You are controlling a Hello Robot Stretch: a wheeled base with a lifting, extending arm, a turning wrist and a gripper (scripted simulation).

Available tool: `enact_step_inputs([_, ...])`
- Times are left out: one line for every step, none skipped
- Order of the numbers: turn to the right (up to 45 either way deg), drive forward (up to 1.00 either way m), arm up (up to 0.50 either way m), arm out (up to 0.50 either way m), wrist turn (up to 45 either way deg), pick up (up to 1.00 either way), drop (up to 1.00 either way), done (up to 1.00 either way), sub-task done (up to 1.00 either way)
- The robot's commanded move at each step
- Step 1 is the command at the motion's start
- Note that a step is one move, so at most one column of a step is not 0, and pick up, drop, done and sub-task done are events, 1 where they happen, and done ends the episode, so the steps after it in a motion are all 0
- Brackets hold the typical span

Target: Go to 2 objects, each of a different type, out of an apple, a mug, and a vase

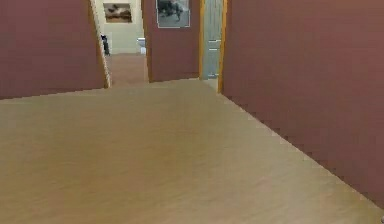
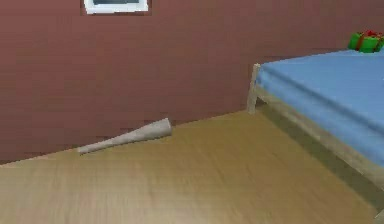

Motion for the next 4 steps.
enact_step_inputs([0.0,1.00,0.00,0.00,0.0,0.00,0.00,0.00,0.00])
enact_step_inputs([0.0,1.00,0.00,0.00,0.0,0.00,0.00,0.00,0.00])
enact_step_inputs([0.0,1.00,0.00,0.00,0.0,0.00,0.00,0.00,0.00])
enact_step_inputs([0.0,0.70,0.00,0.00,0.0,0.00,0.00,0.00,0.00])
